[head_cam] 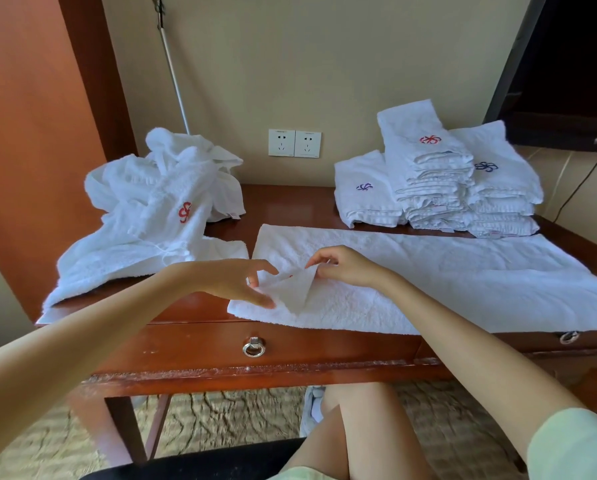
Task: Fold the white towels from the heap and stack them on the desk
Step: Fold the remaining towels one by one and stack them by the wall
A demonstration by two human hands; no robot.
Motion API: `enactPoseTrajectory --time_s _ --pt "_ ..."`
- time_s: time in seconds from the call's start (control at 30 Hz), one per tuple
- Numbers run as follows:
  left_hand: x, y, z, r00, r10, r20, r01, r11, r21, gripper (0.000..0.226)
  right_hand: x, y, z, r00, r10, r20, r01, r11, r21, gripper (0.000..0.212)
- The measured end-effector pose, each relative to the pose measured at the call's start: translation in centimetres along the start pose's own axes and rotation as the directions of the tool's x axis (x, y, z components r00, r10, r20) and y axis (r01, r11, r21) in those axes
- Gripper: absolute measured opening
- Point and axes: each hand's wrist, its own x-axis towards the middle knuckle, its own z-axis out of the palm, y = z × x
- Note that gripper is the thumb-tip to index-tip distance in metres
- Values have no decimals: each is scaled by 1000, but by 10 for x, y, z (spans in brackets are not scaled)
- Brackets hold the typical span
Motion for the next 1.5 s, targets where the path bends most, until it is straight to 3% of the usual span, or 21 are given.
enactPoseTrajectory --time_s 0.13,0.2,0.43,0.53,0.6,0.73,0.9,1.0,1.1,1.2,1.33,1.5 --pt "7 -4 0 982 -100 -159 74 983 -166 33 4 -3 8 998 16 -67 -13 999 38 13" --pt "9 -9 2 974 -159 -162 107 952 -287 23 4 -1 12 996 21 -83 -18 999 43 13" --pt "20 -9 9 923 -316 -222 154 829 -538 13 6 0 15 994 32 -105 -28 999 41 21" --pt "25 -6 11 889 -354 -290 111 781 -614 27 5 0 16 993 22 -119 -19 999 33 18" --pt "29 -6 14 889 -317 -332 92 832 -548 40 4 0 18 992 11 -125 -10 1000 9 20" --pt "32 -9 21 876 -166 -452 101 981 -165 55 -1 2 12 992 10 -129 -10 1000 -6 35" --pt "37 -4 25 847 -73 -526 127 990 67 54 -11 16 -1 981 42 -189 -40 999 15 25" --pt "42 10 25 829 65 -555 62 976 207 45 -14 20 2 975 24 -223 -18 1000 25 23" --pt "58 34 36 867 182 -463 -57 961 270 45 -15 22 9 963 -10 -269 17 1000 25 23" --pt "73 44 54 938 192 -288 -115 958 264 55 -19 27 0 976 2 -217 9 999 53 25" --pt "81 32 61 945 170 -279 -103 965 240 60 -39 46 -39 989 66 -133 -65 998 15 19" --pt "83 32 64 944 169 -284 -94 961 259 95 -85 92 -78 926 188 -329 -196 981 10 15"
